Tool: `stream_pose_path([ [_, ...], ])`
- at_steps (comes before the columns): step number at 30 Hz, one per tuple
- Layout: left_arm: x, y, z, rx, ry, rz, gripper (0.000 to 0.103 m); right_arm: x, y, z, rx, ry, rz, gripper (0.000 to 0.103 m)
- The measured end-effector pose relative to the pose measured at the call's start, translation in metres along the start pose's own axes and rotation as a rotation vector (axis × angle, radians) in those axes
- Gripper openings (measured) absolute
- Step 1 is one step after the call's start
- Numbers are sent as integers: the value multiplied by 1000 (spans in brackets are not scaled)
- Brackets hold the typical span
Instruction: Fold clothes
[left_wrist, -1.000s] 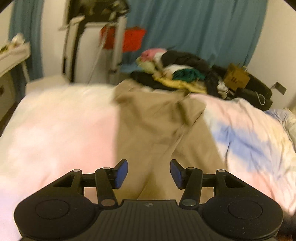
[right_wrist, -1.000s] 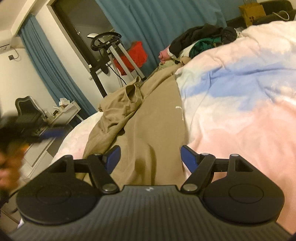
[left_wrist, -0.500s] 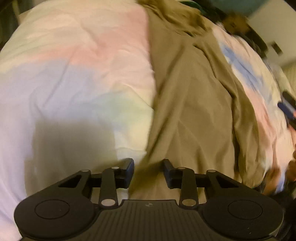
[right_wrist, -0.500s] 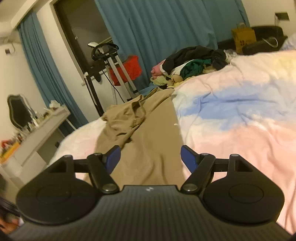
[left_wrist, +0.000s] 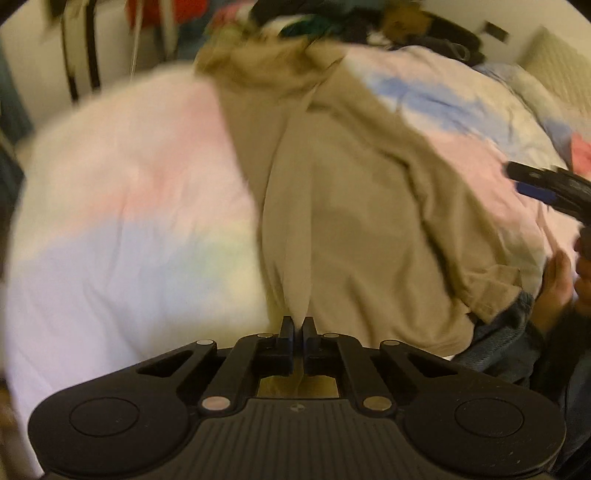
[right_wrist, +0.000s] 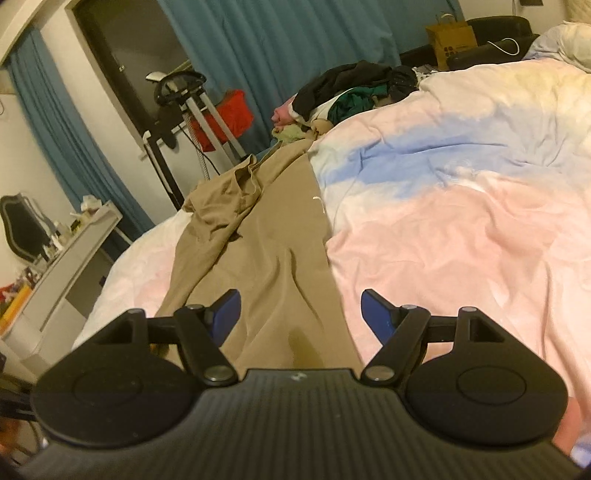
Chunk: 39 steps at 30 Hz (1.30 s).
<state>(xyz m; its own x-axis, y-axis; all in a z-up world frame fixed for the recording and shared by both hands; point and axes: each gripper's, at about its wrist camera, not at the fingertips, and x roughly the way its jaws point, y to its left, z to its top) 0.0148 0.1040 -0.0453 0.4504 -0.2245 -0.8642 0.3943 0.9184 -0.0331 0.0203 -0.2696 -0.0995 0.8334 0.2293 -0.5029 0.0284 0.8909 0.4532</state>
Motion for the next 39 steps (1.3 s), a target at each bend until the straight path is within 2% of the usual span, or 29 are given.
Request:
stream_pose_path([
  [3,-25,-22,11,-1,-25,-3,4,-1,1,-3,-26,-1,3,75],
  [8,-36,-66,36,-3,-38,9,4,-3,2,-4,-41,3,24,75],
  [14,0,-125,53,-3,-23,-11,4,0,-6,-6,-9,47,60,75],
  [18,36,-139,49,-43,3,-36,4,2,-10,-7,22,65,83,74],
  [21,67,-136,44,-92,42,-78,9,5,-14,-9,61,97,103,74],
  [22,74,-134,41,-113,58,-108,16,7,-16,-10,74,111,107,74],
  [25,83,-113,35,-260,93,-274,28,12,-23,-13,125,158,119,74],
  [26,81,-107,33,-302,82,-311,35,14,-26,-15,148,174,124,74],
  [27,77,-100,32,-327,53,-317,39,15,-29,-16,170,185,126,74],
  [29,69,-85,29,-372,-8,-305,51,17,-35,-19,212,205,127,74],
  [32,66,-58,20,-452,-54,-266,56,22,-41,-23,254,229,95,74],
  [37,82,-23,1,-560,-46,-172,57,32,-57,-32,356,290,76,74],
  [39,87,-19,-2,-561,-33,-146,57,35,-62,-36,391,312,74,74],
])
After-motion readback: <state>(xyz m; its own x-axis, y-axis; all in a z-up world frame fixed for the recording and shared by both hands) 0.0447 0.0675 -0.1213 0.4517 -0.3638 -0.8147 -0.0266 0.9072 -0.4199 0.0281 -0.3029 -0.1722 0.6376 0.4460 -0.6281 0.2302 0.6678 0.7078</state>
